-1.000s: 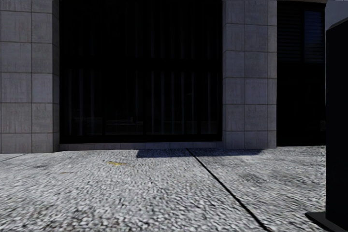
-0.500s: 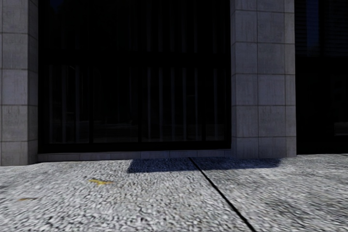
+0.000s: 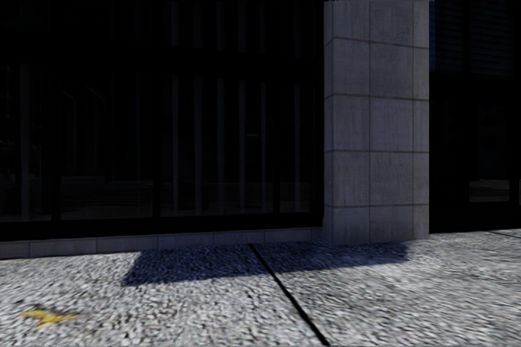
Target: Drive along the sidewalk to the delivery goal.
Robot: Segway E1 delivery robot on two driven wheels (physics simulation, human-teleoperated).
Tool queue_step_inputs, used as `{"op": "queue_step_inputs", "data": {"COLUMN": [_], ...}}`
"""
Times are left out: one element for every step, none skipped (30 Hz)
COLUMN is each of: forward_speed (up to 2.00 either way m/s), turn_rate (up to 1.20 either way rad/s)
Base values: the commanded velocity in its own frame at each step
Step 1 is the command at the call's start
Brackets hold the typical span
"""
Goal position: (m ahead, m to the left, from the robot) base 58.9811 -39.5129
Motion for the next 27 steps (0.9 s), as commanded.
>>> {"op": "queue_step_inputs", "data": {"forward_speed": [1.35,1.35,1.35,1.35,1.35,1.35,1.35,1.35,1.35,1.35,1.35,1.35,1.35,1.35,1.35,1.35,1.35,1.35,1.35,1.35,1.35,1.35,1.35,1.35,1.35,1.35,1.35], "turn_rate": [-0.66,-0.72,-0.72,-0.74,-0.75,-0.75,-0.75,-0.75,-0.75,-0.75,-0.75,-0.75,-0.75,-0.75,-0.75,-0.75,-0.75,-0.75,-0.75,-0.75,-0.75,-0.75,-0.75,-0.75,-0.75,-0.75,-0.75]}}
